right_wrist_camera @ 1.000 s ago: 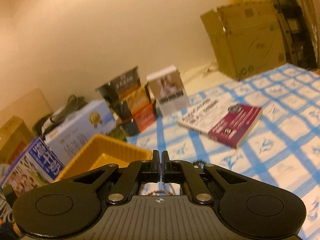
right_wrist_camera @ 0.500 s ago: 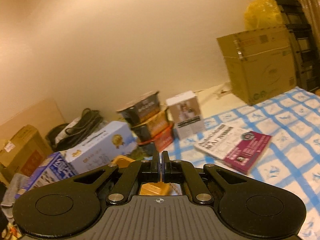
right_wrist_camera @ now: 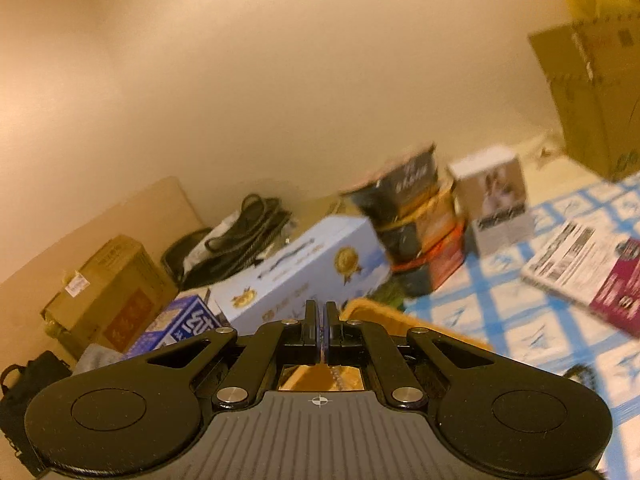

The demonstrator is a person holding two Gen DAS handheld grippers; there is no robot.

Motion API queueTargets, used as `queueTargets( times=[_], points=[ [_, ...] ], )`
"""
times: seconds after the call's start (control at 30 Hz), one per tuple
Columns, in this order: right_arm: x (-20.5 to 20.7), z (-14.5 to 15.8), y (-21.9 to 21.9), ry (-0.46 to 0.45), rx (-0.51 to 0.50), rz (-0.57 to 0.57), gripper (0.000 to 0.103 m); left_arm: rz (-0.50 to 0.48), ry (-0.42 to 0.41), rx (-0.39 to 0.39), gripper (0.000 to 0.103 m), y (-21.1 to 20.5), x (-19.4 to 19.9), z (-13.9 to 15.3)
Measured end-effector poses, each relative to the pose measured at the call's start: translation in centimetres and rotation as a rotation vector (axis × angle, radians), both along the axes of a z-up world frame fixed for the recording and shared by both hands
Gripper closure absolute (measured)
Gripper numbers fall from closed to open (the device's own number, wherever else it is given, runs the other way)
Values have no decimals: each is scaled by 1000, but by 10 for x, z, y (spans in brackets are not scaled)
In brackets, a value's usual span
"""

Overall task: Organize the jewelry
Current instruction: 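Lift the pearl necklace and release it into the orange tray, then grasp the brown bead bracelet with the right tool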

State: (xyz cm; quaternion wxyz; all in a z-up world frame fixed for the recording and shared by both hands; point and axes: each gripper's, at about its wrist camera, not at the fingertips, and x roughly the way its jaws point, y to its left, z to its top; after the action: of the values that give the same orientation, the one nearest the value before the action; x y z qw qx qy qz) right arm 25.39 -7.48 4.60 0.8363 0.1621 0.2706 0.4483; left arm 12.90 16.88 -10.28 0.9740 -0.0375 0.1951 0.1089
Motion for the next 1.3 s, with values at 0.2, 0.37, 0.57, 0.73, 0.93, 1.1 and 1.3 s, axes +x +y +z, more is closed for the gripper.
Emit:
queueTargets(
  times=[0.2, 0.37, 0.57, 0.73, 0.93, 1.1, 1.3],
  points=[
    [10, -38, 48, 57, -69, 13, 101, -2, -1, -1, 98, 0, 0, 1],
    [-1, -43, 45, 24, -74, 8, 37, 0, -1, -2, 98, 0, 0, 1],
    [-26, -60, -4, 45, -141, -58, 37, -2, -1, -2, 98, 0, 0, 2],
    [-43, -110, -63, 154, -282, -169, 37, 3, 0, -4, 98, 1, 0, 0],
    [-47, -152, -109, 213, -403, -245, 49, 12, 4, -4, 97, 0, 1, 0],
    [-42, -166, -100, 68, -595, -203, 59, 13, 6, -1, 97, 0, 1, 0],
    [-35, -188, -83, -49, -697, -139, 68, 13, 7, 1, 97, 0, 1, 1]
  ],
)
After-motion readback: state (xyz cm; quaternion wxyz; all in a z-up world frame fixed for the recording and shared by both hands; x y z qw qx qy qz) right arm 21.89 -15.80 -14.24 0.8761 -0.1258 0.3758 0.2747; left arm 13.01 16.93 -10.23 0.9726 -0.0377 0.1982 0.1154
